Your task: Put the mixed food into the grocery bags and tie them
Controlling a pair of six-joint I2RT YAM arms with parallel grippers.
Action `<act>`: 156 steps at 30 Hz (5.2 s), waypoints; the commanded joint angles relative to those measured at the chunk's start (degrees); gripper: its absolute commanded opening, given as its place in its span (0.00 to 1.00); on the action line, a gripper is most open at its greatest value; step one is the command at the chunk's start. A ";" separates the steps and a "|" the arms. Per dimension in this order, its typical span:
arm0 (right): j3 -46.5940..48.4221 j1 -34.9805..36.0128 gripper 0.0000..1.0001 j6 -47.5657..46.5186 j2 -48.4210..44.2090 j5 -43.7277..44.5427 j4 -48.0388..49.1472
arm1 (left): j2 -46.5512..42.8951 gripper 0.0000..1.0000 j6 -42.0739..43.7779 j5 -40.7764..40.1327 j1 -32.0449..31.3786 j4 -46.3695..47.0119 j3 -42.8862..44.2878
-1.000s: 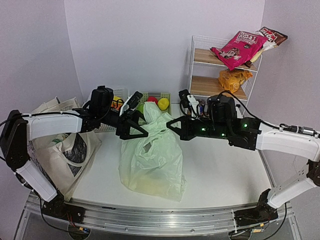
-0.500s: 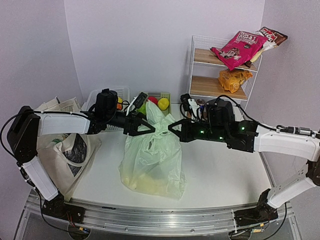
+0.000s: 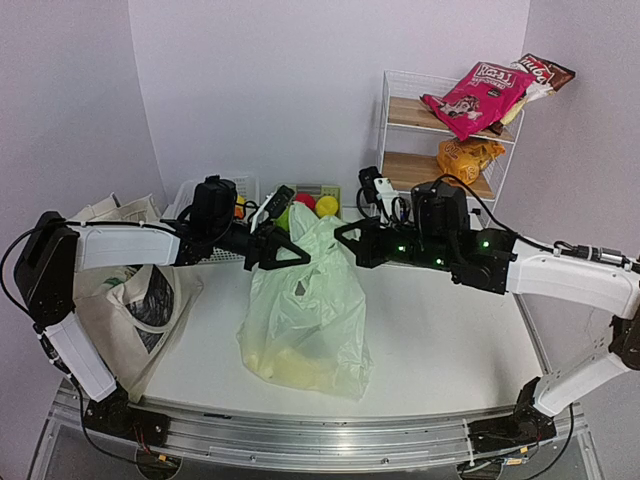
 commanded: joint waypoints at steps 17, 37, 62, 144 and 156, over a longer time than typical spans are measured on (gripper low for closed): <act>7.07 -2.34 0.34 -0.97 5.78 14.31 -8.83 | -4.19 0.00 8.78 -1.21 0.08 -7.15 2.95; 6.08 8.05 0.67 -31.26 0.52 0.83 -8.80 | -4.37 0.00 2.96 -3.80 0.84 -7.50 2.87; 11.73 1.50 0.65 -30.48 7.06 -10.29 -10.66 | -2.33 0.00 14.54 1.88 0.84 -13.88 6.73; 16.72 -2.15 0.17 -8.29 19.00 -40.16 -10.71 | -10.28 0.00 49.57 -15.84 5.24 -48.34 10.64; 20.73 1.34 0.38 -13.05 23.64 -26.19 -8.78 | -10.52 0.00 46.23 -8.37 5.21 -46.28 9.76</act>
